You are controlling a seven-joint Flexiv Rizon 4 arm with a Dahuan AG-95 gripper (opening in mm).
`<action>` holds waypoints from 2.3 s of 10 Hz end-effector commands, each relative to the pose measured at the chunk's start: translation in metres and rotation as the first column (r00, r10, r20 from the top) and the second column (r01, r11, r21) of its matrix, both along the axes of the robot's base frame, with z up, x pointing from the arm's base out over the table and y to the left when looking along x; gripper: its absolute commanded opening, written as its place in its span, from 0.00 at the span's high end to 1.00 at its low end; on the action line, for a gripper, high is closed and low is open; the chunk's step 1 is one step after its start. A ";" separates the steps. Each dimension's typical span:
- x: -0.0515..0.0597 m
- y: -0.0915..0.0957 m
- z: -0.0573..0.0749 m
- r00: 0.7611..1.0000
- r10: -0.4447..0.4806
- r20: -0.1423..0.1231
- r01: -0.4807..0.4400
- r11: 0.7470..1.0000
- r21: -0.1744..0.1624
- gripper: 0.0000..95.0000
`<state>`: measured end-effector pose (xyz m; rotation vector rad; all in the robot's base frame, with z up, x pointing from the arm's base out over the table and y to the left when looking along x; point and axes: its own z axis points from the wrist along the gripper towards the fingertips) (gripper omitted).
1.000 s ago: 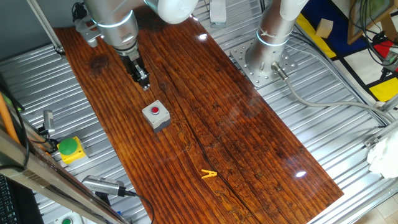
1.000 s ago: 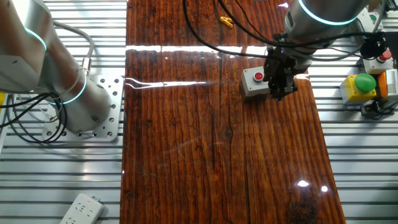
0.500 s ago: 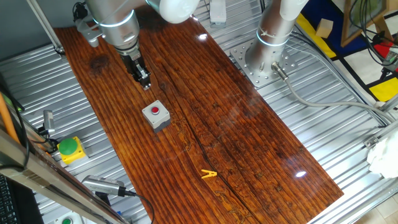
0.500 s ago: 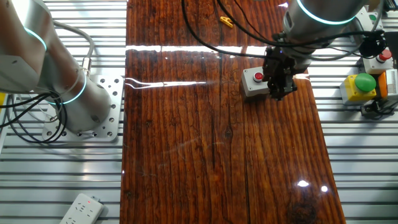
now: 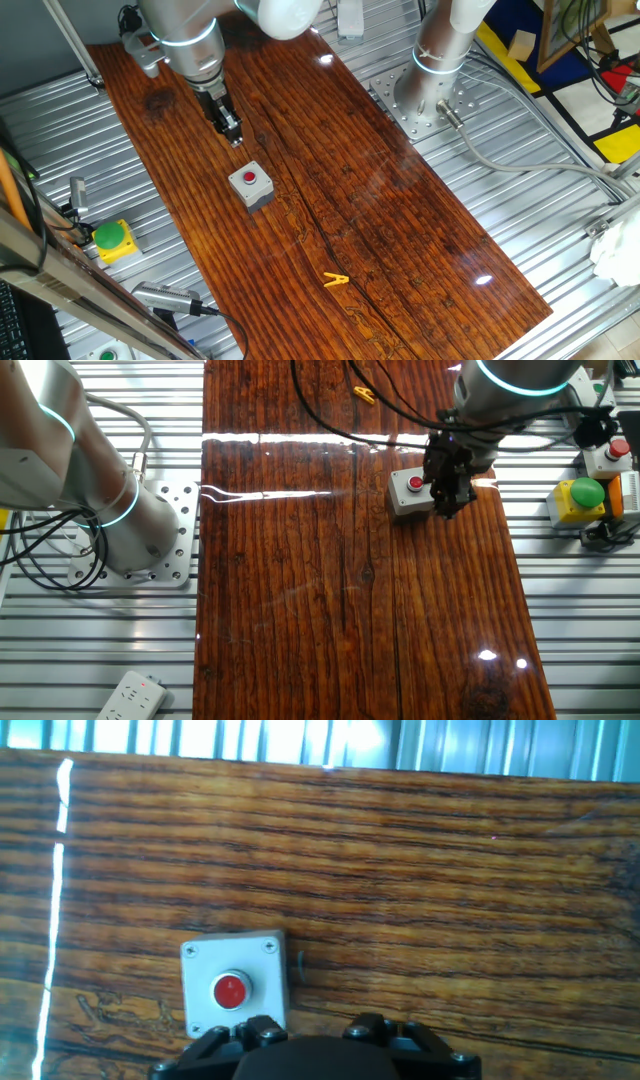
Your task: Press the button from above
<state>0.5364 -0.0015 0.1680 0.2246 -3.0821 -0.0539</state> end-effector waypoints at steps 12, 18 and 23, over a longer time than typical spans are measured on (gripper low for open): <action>0.012 0.033 -0.016 0.999 -0.028 0.025 0.029 1.000 -0.007 0.40; 0.012 0.031 -0.026 0.999 -0.023 0.026 0.023 1.000 -0.004 0.40; 0.011 0.029 -0.035 0.999 -0.018 0.033 0.018 1.000 -0.002 0.40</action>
